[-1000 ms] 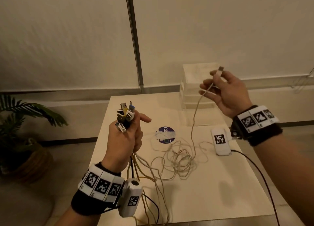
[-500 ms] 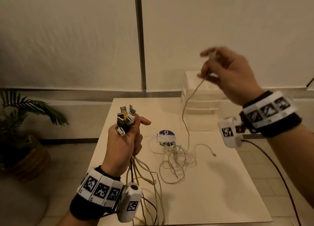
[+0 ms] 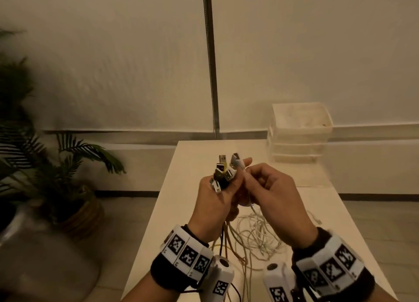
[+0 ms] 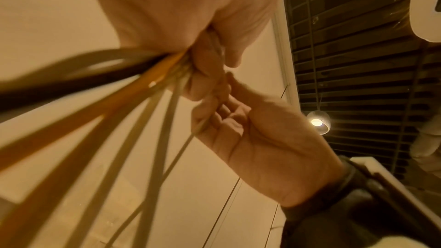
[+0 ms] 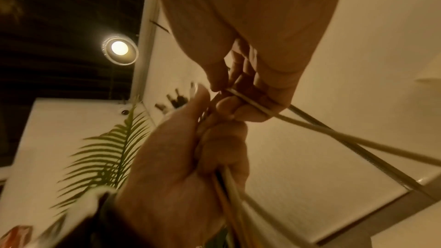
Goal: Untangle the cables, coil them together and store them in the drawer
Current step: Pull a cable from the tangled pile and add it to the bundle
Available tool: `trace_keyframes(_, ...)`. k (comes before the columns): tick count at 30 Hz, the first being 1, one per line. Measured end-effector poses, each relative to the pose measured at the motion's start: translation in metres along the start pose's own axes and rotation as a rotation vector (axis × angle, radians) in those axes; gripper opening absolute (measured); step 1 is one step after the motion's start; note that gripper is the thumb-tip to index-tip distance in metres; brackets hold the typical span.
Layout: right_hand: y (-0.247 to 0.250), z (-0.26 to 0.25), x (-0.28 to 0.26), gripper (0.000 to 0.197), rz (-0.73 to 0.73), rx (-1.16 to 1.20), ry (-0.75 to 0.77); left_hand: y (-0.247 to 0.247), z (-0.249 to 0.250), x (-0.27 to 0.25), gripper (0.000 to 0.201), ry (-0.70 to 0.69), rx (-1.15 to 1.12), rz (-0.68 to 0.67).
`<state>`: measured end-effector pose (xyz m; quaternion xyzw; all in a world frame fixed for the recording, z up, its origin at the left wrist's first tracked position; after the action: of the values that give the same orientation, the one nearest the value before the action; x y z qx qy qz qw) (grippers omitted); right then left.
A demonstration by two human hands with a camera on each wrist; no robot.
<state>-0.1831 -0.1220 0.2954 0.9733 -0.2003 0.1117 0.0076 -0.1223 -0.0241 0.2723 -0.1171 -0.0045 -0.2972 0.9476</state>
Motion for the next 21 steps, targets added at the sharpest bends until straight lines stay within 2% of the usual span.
trace_keyframes(4, -0.001, -0.003, -0.005, 0.012, 0.009, -0.062, 0.073, -0.006, -0.004, -0.002, 0.037, 0.037, 0.007, -0.071)
trace_keyframes(7, 0.001, -0.003, -0.008, 0.018, -0.009, -0.134, 0.103, -0.008, -0.004, -0.004, 0.034, 0.053, 0.023, -0.063)
trace_keyframes(12, -0.002, -0.003, -0.008, 0.020, -0.061, -0.348, 0.227, -0.008, -0.002, 0.003, 0.027, 0.000, 0.072, 0.066)
trace_keyframes(15, -0.007, 0.000, -0.010, 0.026, -0.133, -0.383, 0.253, -0.001, 0.007, 0.006, 0.033, -0.084, 0.135, 0.144)
trace_keyframes(18, 0.002, 0.010, -0.007, 0.022, -0.151, -0.380, 0.208, 0.026, 0.028, 0.013, 0.033, -0.168, 0.089, 0.247)
trace_keyframes(21, 0.018, 0.032, -0.010, 0.022, -0.282, -0.384, 0.129, 0.061, 0.059, 0.021, 0.040, -0.252, -0.030, 0.323)
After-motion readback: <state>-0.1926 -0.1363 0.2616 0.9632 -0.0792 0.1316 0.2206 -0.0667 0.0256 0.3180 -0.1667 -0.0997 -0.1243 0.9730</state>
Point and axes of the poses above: each hand's wrist, its own x-axis towards the middle knuckle, its own y-axis out of the back of the hand, z = x × y, the point moved 8 cm from there along x, towards the middle knuckle, and after that the axes turned 3 degrees about x, right-handed, at the moved point
